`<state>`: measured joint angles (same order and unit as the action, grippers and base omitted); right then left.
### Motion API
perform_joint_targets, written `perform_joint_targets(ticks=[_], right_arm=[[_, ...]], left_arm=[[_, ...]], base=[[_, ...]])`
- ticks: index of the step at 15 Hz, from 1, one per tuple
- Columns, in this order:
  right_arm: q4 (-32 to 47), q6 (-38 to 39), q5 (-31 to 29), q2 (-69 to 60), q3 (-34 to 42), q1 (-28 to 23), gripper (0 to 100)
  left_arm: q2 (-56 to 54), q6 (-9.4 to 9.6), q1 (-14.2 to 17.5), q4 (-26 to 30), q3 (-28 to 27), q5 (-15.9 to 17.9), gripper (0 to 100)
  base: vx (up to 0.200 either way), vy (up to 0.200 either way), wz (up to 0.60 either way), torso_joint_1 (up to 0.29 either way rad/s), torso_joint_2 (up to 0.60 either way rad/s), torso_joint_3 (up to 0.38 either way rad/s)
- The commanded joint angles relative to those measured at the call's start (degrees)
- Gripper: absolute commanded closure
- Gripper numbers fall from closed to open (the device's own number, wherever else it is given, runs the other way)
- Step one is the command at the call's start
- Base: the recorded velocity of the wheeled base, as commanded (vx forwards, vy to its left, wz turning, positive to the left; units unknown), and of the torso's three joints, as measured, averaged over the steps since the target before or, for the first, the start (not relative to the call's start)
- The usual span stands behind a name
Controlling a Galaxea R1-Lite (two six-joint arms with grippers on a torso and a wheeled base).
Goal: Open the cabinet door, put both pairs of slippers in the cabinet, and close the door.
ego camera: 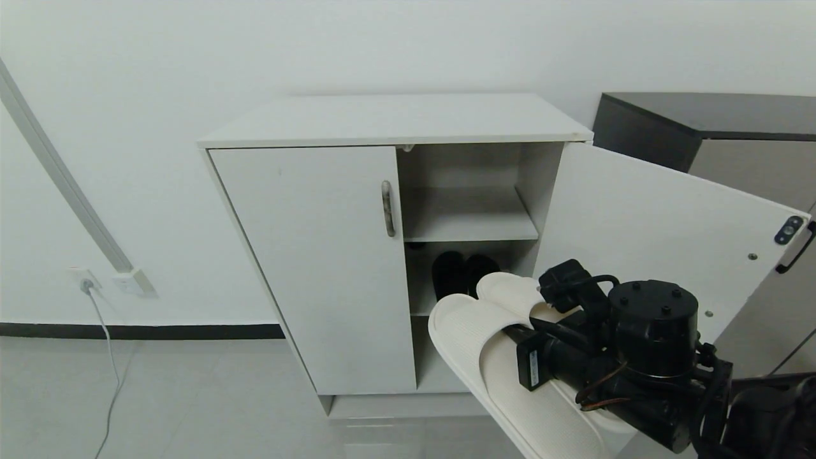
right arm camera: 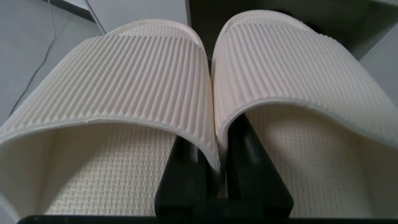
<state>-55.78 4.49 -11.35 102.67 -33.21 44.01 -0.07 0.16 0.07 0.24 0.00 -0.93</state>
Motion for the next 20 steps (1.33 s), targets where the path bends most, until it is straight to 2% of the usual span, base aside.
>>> perform_joint_targets(ticks=[1, 9, 20], right_arm=[[0.0, 0.0, -0.1, 0.1, 0.1, 0.0, 100], [-2.0, -0.1, 0.0, 0.5, 1.0, 0.0, 100], [-4.2, -0.1, 0.2, 1.4, 1.8, 0.1, 100]], left_arm=[[0.1, 0.02, 0.0, 0.0, 0.0, 0.0, 100], [0.1, 0.02, 0.0, 0.0, 0.0, 0.0, 100], [0.1, 0.11, 0.0, 0.0, 0.0, 0.0, 100]], base=[[0.000, 0.000, 0.00, -0.100, 0.45, 0.354], [0.000, 0.000, 0.00, -0.042, 0.43, 0.378], [0.000, 0.000, 0.00, 0.001, 0.03, 0.029]])
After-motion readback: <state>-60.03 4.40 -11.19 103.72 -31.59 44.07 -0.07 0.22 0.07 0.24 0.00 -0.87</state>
